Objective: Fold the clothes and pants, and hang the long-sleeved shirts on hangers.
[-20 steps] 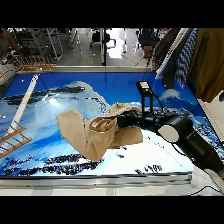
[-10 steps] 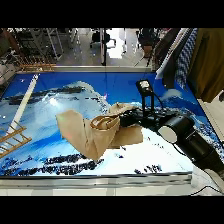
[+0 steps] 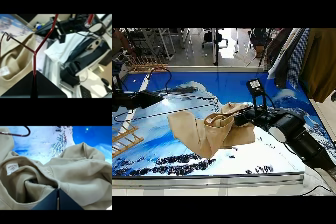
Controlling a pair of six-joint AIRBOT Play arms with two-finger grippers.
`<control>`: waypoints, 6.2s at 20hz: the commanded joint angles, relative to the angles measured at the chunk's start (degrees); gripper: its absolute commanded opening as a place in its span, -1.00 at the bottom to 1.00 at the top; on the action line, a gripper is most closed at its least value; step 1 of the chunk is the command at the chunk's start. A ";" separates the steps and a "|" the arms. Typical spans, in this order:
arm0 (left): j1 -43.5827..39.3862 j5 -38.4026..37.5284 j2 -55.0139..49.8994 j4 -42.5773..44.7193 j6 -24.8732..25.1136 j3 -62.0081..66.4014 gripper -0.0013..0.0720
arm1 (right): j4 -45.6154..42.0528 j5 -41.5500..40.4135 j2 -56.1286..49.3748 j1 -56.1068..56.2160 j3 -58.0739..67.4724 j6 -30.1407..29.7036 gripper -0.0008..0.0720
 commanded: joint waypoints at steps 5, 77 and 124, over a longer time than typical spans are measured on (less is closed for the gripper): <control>-3.58 -1.55 -0.70 4.35 -3.13 -0.15 -0.93 | -1.16 -4.31 -3.80 -0.02 0.07 2.03 -0.93; -32.20 10.38 -13.99 -30.23 8.28 -1.84 -0.94 | -13.18 3.21 7.10 -0.94 11.72 -58.38 0.44; -60.83 55.93 -3.61 78.84 -117.81 5.49 0.70 | -17.29 2.49 -7.54 -7.13 17.29 -27.61 -0.94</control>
